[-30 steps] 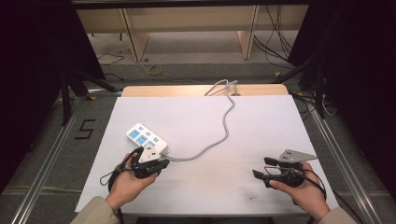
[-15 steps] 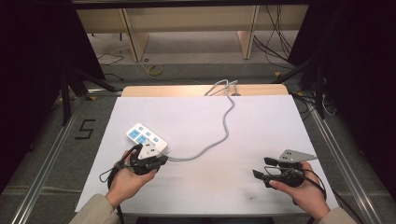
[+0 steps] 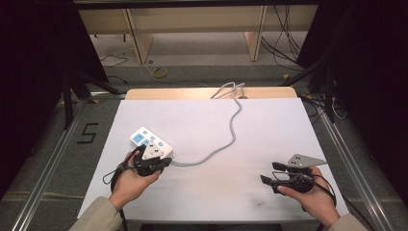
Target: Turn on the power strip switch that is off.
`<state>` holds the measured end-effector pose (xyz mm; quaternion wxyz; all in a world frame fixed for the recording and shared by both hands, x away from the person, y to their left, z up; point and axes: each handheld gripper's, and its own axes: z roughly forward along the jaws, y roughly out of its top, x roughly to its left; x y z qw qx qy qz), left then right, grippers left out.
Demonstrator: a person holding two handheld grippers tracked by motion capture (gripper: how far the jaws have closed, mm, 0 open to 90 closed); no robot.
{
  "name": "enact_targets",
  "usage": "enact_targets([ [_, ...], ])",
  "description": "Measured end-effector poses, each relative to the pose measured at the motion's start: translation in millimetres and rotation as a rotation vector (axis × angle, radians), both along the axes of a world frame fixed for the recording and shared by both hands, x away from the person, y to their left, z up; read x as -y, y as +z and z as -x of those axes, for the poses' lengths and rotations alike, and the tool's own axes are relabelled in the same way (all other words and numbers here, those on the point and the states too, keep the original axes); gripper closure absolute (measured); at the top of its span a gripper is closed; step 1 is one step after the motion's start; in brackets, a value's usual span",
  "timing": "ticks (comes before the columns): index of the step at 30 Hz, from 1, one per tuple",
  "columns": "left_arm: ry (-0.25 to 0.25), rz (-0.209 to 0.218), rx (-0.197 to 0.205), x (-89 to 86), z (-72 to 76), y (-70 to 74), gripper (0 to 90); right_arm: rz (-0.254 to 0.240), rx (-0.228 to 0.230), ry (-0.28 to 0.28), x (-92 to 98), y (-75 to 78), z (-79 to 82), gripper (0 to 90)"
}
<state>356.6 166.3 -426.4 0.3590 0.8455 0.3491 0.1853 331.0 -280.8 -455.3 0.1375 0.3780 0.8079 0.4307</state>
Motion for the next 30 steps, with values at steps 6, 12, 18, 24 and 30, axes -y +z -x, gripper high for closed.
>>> enact_targets([
  [6, 0.016, 0.006, -0.002, -2.4, -4.3, 0.9, 89.9, 0.000, 0.000, 0.000, 0.1, 0.0, 0.1, 30.1],
  [12, 0.028, 0.003, 0.000, -5.0, -8.3, 2.2, 89.9, 0.000, 0.000, 0.000, 0.1, 0.0, 0.1, 30.1],
  [18, 0.039, 0.002, -0.001, -7.4, -12.4, 3.8, 89.9, 0.000, 0.000, -0.001, 0.2, 0.0, 0.1, 30.1],
  [24, 0.049, -0.003, -0.009, -9.2, -16.7, 4.2, 89.9, 0.000, 0.000, -0.001, 0.2, 0.0, 0.1, 30.1],
  [30, 0.058, -0.005, -0.006, -11.1, -20.9, 6.0, 89.9, 0.000, -0.001, -0.001, 0.1, -0.1, 0.1, 30.1],
])
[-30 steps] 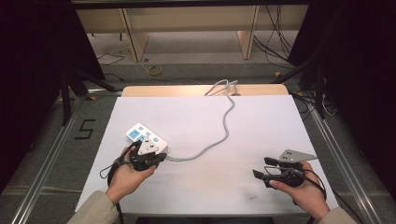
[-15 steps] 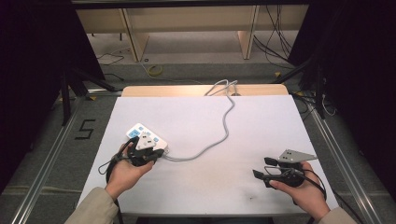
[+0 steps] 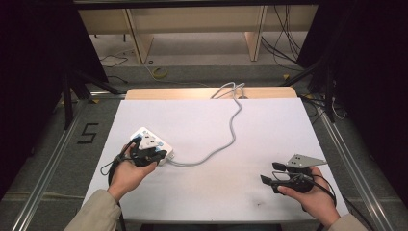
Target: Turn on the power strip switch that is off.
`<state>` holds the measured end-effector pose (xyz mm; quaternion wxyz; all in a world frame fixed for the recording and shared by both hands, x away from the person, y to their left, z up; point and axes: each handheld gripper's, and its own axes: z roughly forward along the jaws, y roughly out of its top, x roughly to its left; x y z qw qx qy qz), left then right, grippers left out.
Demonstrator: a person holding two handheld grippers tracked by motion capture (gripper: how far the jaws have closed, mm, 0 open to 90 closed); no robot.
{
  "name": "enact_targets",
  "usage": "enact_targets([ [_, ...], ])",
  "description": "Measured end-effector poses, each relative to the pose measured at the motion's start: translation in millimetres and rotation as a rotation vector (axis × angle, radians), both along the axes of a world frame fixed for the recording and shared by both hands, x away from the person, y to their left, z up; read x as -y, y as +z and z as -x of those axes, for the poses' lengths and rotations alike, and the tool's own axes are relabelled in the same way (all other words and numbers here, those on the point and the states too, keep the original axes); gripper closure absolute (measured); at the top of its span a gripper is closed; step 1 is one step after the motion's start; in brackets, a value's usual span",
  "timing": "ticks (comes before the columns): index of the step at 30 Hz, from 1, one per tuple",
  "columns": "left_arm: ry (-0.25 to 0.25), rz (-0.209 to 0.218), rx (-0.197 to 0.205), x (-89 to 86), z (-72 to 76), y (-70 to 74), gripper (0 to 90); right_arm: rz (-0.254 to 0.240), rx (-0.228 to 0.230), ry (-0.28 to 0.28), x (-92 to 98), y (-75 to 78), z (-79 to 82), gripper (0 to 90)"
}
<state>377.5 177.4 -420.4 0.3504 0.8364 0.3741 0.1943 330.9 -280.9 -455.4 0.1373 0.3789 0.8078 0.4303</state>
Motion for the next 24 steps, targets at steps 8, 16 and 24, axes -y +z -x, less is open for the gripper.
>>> enact_targets([
  [8, 0.013, -0.014, -0.005, -2.4, -7.3, 1.5, 89.9, 0.000, 0.000, 0.000, 0.1, 0.0, 0.0, 30.1],
  [16, 0.035, -0.019, -0.005, -4.8, -15.1, 1.2, 89.9, 0.000, 0.000, -0.001, 0.1, -0.1, 0.0, 30.1],
  [24, 0.051, -0.028, -0.015, -8.4, -23.3, 0.8, 89.9, 0.001, 0.000, -0.001, 0.1, -0.1, 0.0, 30.2],
])
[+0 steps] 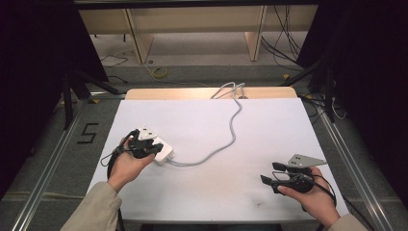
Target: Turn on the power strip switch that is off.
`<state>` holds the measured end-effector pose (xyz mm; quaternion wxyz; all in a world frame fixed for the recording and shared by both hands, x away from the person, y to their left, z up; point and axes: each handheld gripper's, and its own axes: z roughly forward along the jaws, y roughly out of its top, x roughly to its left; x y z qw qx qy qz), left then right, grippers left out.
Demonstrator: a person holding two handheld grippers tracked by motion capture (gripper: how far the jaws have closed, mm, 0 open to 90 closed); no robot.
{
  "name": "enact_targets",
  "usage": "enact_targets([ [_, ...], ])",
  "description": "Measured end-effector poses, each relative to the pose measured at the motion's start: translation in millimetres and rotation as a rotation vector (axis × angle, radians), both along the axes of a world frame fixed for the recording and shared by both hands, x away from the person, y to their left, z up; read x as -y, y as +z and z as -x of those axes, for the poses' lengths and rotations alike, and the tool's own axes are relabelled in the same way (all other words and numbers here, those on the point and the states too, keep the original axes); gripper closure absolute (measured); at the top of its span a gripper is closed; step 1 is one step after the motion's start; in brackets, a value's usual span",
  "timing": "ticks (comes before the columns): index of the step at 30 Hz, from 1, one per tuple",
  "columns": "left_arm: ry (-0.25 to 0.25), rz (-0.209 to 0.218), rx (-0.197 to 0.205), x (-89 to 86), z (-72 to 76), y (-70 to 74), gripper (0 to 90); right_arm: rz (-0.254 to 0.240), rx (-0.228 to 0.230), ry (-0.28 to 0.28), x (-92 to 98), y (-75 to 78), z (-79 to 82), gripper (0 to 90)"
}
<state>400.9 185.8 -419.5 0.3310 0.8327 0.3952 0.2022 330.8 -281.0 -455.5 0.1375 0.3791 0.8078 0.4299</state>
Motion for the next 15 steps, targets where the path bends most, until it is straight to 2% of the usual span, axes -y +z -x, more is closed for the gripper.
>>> enact_targets([
  [15, 0.031, -0.031, -0.009, -3.8, -15.8, -2.7, 89.9, 0.002, 0.000, -0.002, 0.2, 0.0, 0.0, 30.2],
])
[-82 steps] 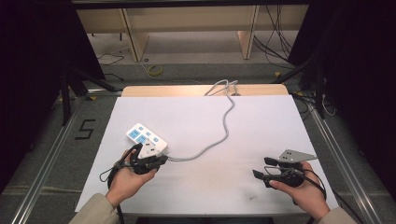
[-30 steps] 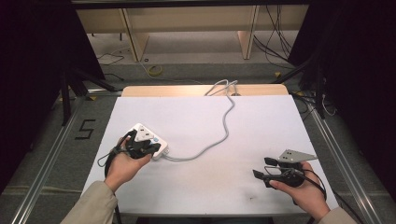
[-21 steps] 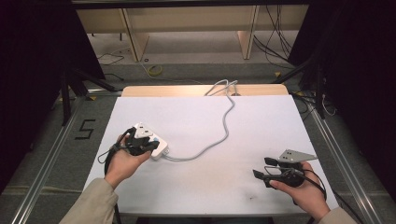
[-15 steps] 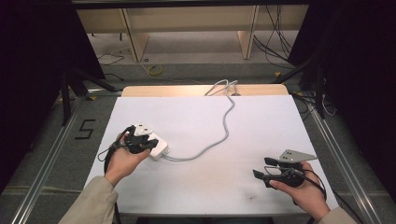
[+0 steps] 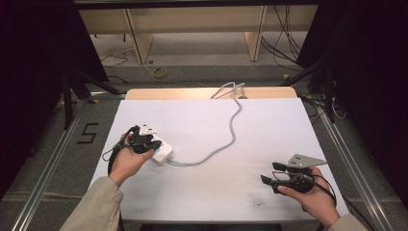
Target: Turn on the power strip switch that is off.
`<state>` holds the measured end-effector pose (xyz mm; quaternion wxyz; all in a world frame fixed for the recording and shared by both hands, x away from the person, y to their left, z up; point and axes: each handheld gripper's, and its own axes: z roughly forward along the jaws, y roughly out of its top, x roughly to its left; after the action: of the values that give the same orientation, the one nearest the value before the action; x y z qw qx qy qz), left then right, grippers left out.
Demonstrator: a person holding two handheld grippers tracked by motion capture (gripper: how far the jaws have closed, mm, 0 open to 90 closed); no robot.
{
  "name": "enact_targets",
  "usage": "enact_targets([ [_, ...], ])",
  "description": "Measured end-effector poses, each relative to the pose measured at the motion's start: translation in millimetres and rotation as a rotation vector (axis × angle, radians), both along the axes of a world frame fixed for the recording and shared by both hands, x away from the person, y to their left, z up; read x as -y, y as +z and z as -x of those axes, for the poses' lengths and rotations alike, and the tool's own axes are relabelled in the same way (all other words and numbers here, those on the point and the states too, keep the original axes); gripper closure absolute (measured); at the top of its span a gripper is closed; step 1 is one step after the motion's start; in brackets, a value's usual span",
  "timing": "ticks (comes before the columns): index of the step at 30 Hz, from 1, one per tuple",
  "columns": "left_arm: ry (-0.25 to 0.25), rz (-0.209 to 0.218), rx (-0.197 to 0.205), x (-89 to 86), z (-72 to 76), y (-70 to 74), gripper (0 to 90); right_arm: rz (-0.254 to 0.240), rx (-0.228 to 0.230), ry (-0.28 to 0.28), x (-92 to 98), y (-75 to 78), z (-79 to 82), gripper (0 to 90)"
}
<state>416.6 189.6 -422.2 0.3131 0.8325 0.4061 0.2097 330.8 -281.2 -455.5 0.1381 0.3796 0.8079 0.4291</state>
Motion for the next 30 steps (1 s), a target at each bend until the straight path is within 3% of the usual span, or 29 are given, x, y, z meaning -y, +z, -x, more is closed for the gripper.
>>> enact_targets([
  [30, 0.044, -0.023, -0.031, -4.6, -26.9, -7.4, 89.9, 0.002, 0.001, -0.001, 0.1, 0.0, 0.0, 30.4],
])
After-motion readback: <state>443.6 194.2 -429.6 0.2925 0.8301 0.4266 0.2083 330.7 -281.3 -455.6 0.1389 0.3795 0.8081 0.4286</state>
